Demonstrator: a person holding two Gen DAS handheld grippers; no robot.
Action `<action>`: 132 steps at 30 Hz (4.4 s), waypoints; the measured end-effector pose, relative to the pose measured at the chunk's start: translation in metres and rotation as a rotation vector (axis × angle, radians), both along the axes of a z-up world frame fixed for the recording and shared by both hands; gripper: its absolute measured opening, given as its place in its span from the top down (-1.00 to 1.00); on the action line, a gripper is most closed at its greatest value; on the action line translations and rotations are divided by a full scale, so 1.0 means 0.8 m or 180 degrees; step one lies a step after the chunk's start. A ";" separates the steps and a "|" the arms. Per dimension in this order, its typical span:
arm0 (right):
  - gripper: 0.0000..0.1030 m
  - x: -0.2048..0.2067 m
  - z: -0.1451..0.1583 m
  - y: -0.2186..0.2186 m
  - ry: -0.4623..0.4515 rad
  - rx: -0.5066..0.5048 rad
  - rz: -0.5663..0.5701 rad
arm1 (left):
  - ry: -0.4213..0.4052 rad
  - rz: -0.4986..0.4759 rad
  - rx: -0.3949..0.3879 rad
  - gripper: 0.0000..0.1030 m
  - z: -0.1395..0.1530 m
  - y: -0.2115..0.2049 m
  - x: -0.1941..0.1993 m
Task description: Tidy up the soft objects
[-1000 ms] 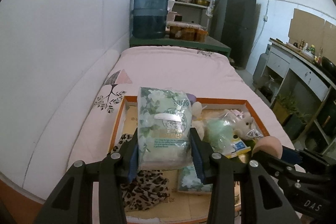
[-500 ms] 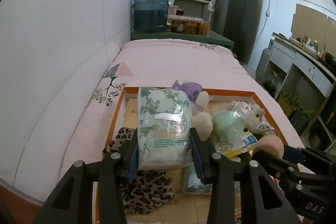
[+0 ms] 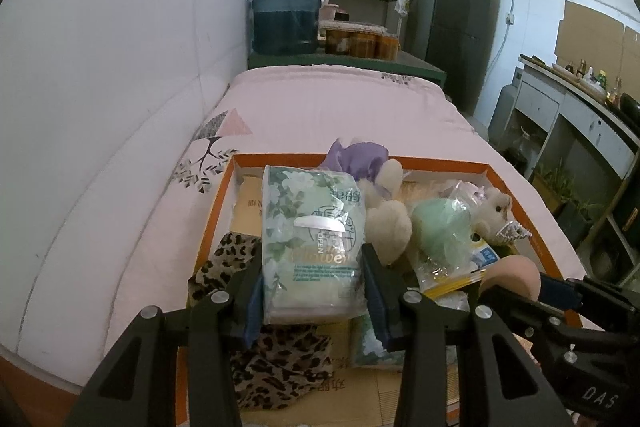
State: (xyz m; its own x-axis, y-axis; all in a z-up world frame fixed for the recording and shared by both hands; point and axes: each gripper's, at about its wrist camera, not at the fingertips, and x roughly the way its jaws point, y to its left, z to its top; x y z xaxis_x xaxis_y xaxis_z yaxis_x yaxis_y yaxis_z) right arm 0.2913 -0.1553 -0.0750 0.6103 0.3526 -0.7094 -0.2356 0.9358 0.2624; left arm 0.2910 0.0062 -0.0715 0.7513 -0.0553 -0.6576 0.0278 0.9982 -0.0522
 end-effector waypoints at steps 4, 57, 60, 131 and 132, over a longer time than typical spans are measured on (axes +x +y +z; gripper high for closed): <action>0.04 0.002 -0.003 0.001 0.0016 -0.0005 0.0006 | 0.0028 -0.0023 -0.0002 0.16 -0.004 -0.002 0.002; -0.35 -0.021 0.007 -0.019 -0.0076 0.0030 -0.0177 | -0.0133 -0.0121 -0.0031 -0.41 0.014 -0.014 -0.027; -0.35 -0.028 0.009 -0.022 -0.0093 0.0035 -0.0193 | -0.0151 -0.0120 -0.0038 -0.41 0.018 -0.014 -0.036; -0.35 -0.332 0.144 0.003 -0.0858 -0.0378 -0.0740 | -0.0627 0.0228 0.0198 -0.27 0.146 -0.009 -0.347; -0.35 -0.334 0.145 0.005 -0.0862 -0.0378 -0.0733 | -0.0638 0.0241 0.0196 -0.27 0.147 -0.008 -0.349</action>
